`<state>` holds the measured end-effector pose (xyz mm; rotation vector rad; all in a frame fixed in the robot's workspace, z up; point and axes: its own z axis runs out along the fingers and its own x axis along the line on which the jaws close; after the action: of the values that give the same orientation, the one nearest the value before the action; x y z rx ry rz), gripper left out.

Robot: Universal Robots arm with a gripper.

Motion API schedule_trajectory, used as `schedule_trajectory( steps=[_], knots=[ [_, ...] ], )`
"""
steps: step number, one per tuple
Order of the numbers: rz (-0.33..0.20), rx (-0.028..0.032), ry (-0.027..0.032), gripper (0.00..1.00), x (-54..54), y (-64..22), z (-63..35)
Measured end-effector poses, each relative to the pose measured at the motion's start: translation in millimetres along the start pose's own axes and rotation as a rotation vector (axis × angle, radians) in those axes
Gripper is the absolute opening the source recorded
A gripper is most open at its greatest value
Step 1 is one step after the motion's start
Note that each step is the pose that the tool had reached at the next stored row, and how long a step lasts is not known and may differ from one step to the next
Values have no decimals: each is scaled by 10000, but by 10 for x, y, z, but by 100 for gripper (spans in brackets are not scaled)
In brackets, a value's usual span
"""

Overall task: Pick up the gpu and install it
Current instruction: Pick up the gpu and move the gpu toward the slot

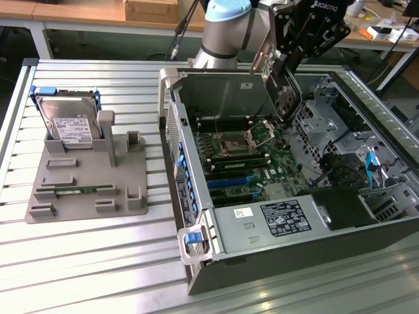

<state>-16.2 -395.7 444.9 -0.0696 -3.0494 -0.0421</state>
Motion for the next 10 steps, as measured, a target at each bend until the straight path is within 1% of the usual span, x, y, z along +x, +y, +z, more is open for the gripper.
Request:
schedule_trajectory(
  steps=[1,3,5,8,10],
  knots=[
    [1,0,12,26,-44,2,-4],
    [0,0,25,26,-96,5,-8],
    [1,2,32,26,-125,6,-11],
    [2,3,61,26,-230,11,-21],
    [3,3,71,26,-269,13,-24]
  ],
)
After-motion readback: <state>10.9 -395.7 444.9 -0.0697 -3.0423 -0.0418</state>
